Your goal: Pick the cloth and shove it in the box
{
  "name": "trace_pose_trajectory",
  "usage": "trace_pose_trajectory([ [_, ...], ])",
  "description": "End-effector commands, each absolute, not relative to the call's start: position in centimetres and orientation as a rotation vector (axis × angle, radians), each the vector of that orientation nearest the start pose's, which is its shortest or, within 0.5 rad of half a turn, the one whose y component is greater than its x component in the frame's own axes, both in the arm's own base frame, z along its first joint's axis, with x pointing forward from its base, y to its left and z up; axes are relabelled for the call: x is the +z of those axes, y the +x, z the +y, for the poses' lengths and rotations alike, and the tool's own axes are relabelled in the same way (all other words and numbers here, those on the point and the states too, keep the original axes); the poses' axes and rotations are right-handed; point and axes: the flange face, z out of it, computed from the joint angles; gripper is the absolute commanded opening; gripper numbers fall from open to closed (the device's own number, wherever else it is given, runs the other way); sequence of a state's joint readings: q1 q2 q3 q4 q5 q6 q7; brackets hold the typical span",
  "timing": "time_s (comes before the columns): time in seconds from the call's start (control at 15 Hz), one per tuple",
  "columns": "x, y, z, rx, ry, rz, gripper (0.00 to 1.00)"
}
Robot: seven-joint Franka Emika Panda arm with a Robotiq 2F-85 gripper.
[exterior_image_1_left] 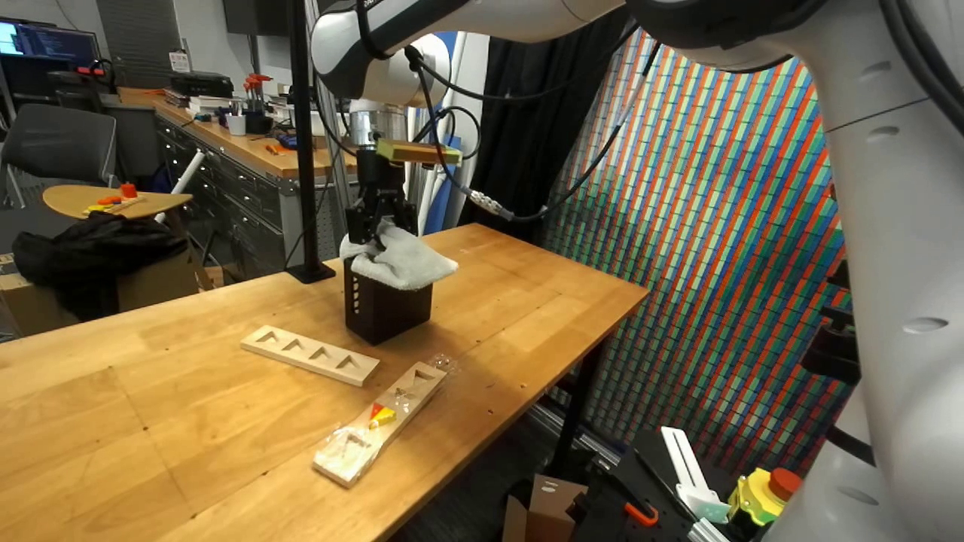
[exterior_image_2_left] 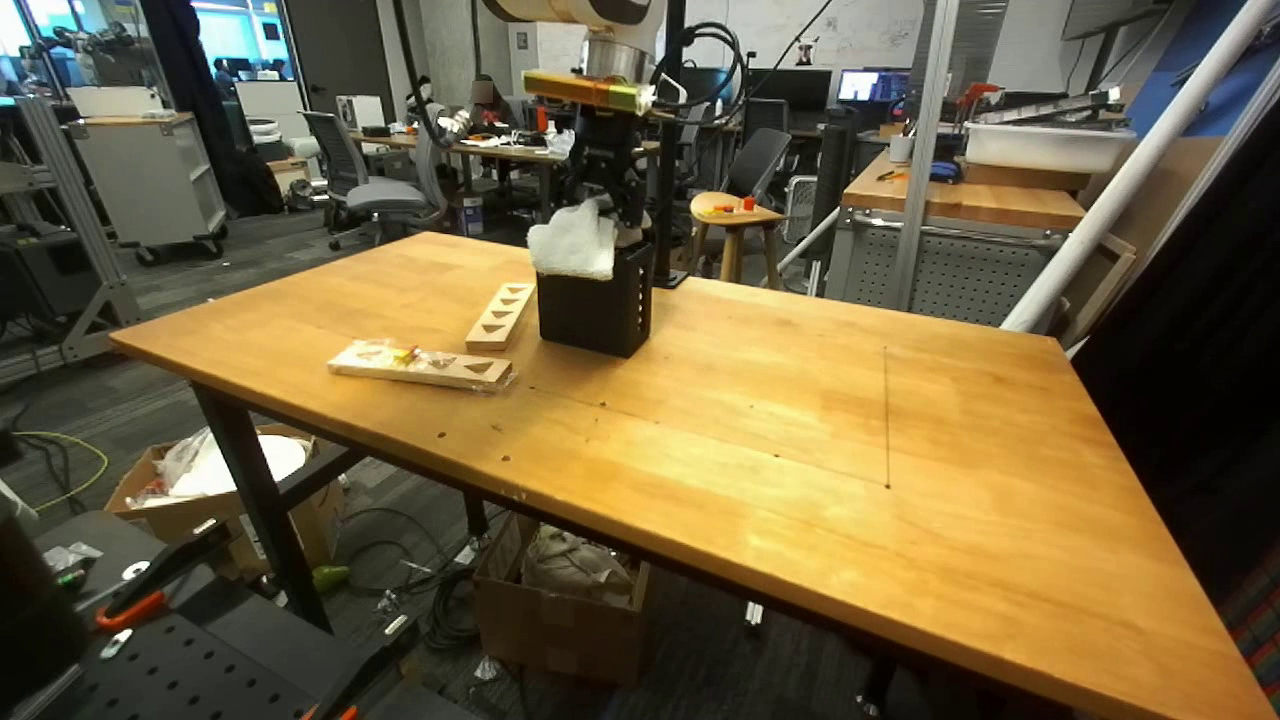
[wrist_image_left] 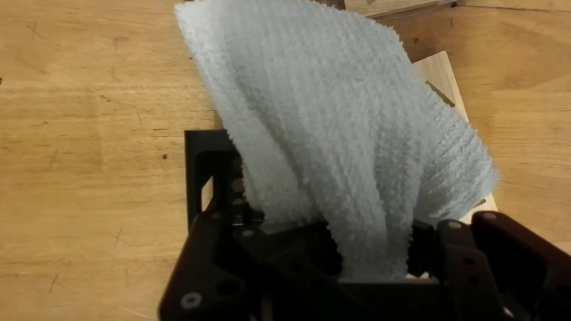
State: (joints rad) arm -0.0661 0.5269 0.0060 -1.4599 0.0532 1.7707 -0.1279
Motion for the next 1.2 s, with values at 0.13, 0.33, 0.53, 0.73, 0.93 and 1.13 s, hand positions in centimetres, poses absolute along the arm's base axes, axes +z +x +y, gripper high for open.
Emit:
trace_pose_trajectory([
  [0.13,34.6,67.7,-3.5,0.282,-2.947,-0.152,0.01],
  [0.33,32.2,67.8,-3.6,0.324,-2.878,-0.171,0.01],
  [0.53,29.7,67.6,-4.2,0.370,-2.809,-0.174,0.01],
  [0.73,29.1,67.5,-5.1,0.384,-2.770,-0.163,0.01],
  [0.93,29.6,67.6,-5.3,0.379,-2.768,-0.160,0.01],
  [1.13,31.1,67.6,-5.1,0.349,-2.798,-0.142,0.28],
])
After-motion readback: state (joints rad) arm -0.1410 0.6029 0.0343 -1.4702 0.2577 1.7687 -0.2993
